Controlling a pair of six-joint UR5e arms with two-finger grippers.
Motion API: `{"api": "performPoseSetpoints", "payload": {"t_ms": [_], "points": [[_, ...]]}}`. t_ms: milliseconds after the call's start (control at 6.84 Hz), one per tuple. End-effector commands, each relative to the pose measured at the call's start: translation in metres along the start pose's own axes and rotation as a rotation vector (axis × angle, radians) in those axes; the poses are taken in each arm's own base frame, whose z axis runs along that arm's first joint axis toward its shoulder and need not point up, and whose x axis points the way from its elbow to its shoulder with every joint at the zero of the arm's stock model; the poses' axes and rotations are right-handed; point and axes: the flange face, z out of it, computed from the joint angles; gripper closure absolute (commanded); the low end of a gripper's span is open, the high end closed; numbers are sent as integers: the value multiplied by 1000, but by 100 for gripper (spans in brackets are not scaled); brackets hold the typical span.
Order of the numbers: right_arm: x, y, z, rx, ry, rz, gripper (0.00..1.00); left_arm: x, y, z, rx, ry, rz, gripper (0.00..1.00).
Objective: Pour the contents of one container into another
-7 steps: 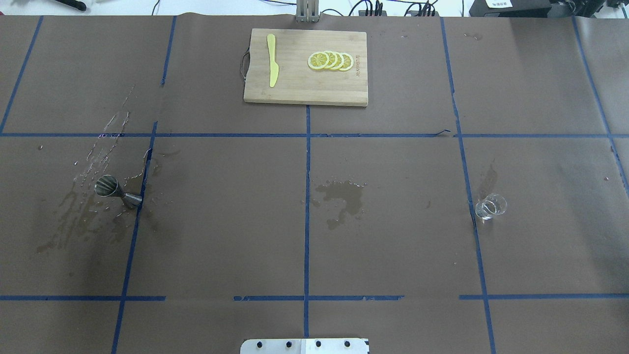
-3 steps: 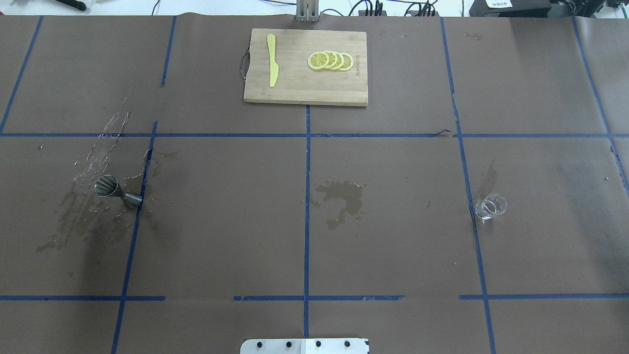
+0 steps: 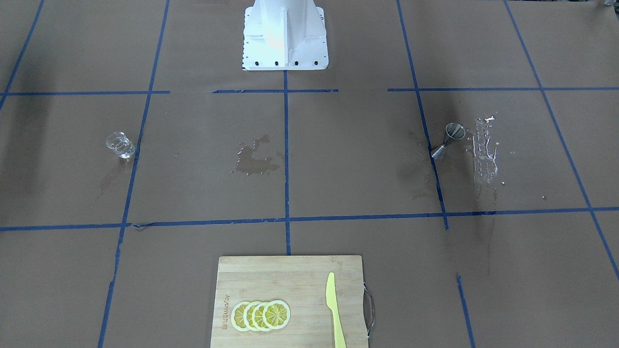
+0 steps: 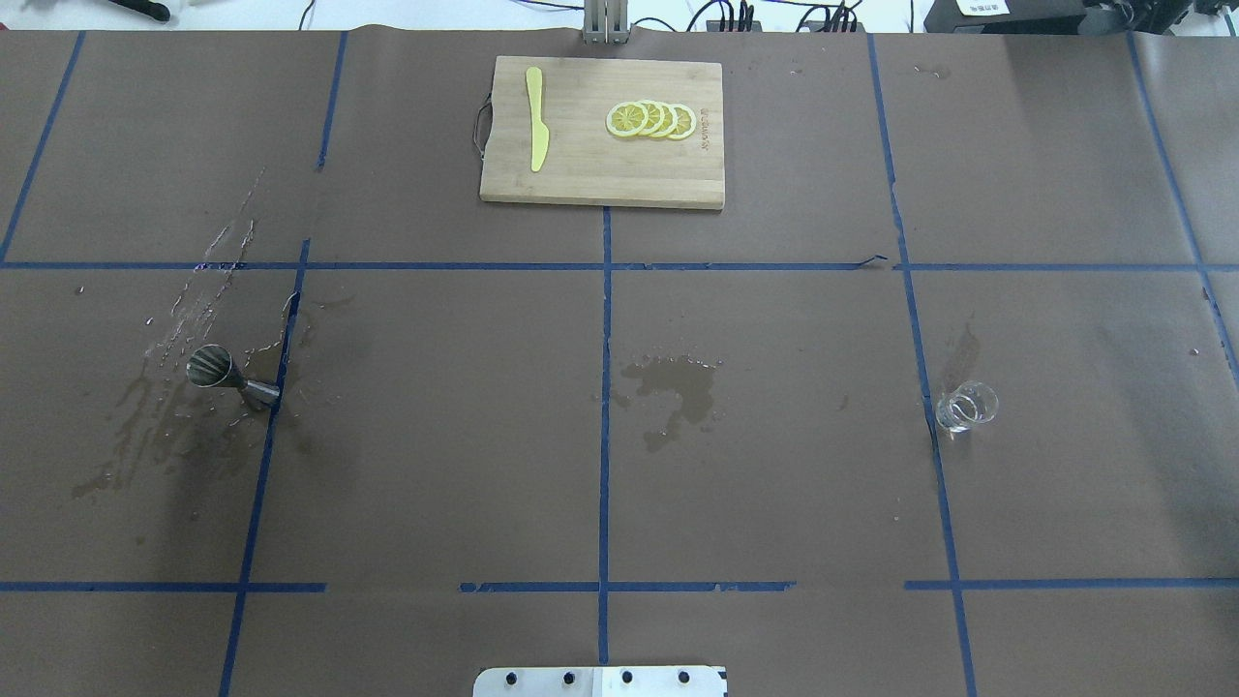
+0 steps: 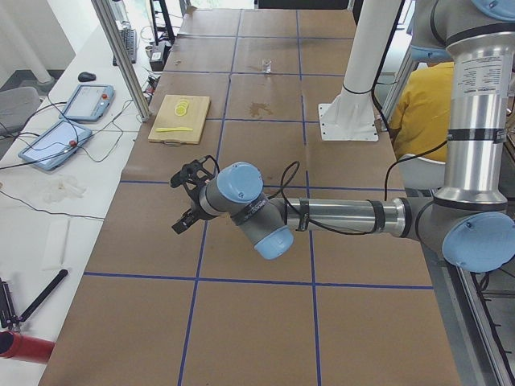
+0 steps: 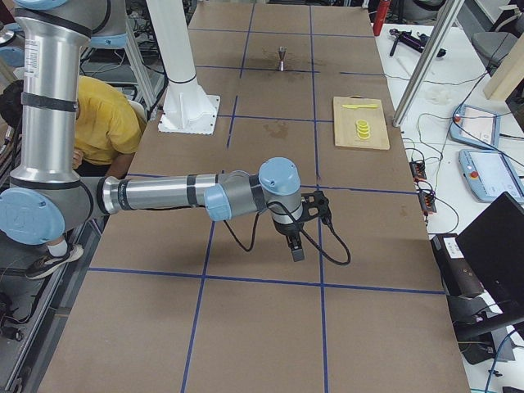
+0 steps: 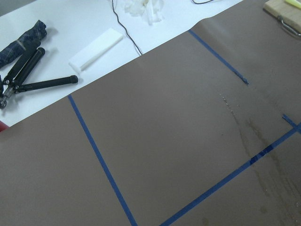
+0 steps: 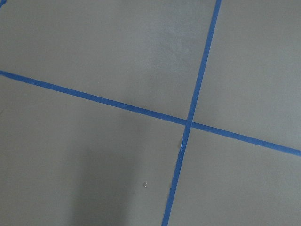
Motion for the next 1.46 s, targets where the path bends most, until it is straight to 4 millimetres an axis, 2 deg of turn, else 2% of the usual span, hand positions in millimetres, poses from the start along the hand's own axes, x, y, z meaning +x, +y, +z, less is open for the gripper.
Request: {"api": "performPoseSetpoints", "payload": {"t_ms": [0, 146, 293, 439, 585, 878, 1317], "points": [[0, 2, 0, 4, -1, 27, 0, 63, -20, 40, 92, 67, -36, 0], [-1, 2, -1, 6, -1, 44, 0, 104, -26, 78, 145, 47, -99, 0], [-2, 1, -2, 7, -3, 46, 0, 140, -22, 105, 186, 70, -149, 0], [-2, 1, -2, 10, -1, 44, 0, 181, -14, 132, 236, 79, -203, 0], [-2, 1, -2, 9, -1, 45, 0, 220, -1, 148, 287, 81, -256, 0], [0, 2, -4, 11, -1, 52, 0, 280, 28, 153, 361, 14, -289, 0], [1, 2, -5, 13, 1, 54, 0, 367, 68, 175, 484, -121, -311, 0]]}}
